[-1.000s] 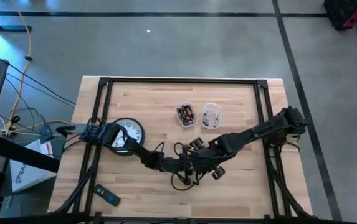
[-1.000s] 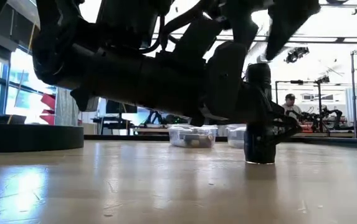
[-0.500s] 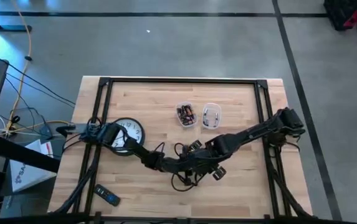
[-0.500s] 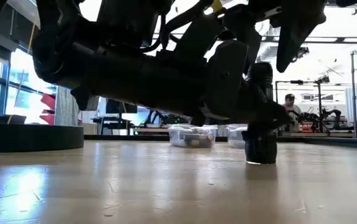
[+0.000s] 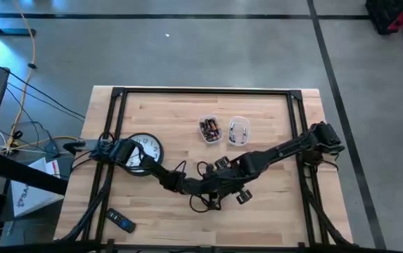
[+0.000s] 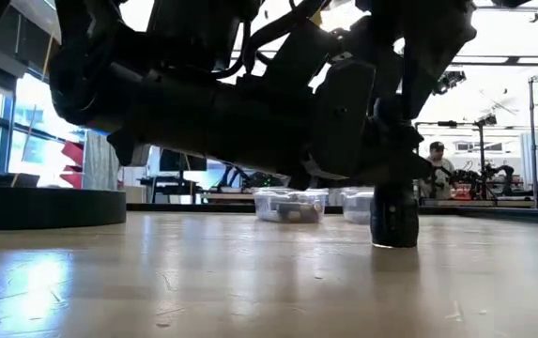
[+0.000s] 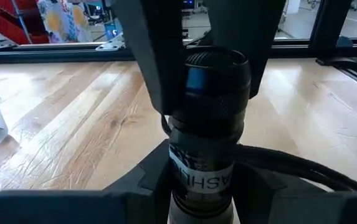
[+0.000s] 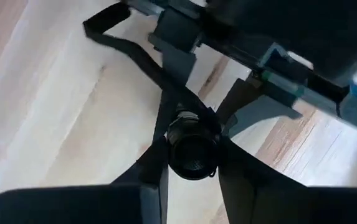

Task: Insert battery
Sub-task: Close the lid of the black flashlight

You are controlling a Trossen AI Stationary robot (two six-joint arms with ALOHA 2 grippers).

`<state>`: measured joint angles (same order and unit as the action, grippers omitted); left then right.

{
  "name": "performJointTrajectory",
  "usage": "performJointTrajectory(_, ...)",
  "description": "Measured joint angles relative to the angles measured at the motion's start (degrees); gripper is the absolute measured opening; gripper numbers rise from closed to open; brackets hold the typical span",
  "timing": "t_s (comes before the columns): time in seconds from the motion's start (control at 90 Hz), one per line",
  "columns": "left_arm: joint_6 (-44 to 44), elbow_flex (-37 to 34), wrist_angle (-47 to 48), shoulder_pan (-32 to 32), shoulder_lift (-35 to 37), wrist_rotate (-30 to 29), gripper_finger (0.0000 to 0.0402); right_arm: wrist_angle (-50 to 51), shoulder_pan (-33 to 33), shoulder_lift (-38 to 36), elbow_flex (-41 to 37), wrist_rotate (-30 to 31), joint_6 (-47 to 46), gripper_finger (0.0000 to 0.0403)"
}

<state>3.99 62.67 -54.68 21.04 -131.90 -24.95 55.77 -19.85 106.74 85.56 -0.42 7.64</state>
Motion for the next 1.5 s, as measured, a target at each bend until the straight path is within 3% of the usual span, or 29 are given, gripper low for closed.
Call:
performJointTrajectory(0.444,0.39,0.00,0.02,-0.02,0.00,-0.87,0.0104,-0.11,-1.13,0.08,-0.08,2.90,-49.50,0.0082)
performJointTrajectory(0.644,0.44,0.00,0.04,-0.02,0.00,-2.14,0.0104,-0.49,-1.60,0.11,-0.11,4.45,-78.81,0.0083)
performJointTrajectory(0.8,0.46,-0.02,0.04,0.02,0.00,-2.38,0.0104,-0.98,-1.58,0.11,-0.14,3.37,-87.11,0.0090)
performJointTrajectory(1.033,0.22,0.00,0.04,0.17,0.00,-2.60,0.0104,-1.25,-1.12,-1.72,-0.35,1.60,-83.05,0.0140)
performJointTrajectory(1.189,0.44,-0.01,0.04,0.16,0.00,-2.54,0.0104,-0.80,0.49,-3.89,-0.31,-0.62,-71.39,0.0182)
performJointTrajectory(1.5,0.42,-0.02,0.02,0.11,0.00,-2.34,0.0104,-1.02,1.08,-3.99,-0.24,-1.56,-13.30,0.0203)
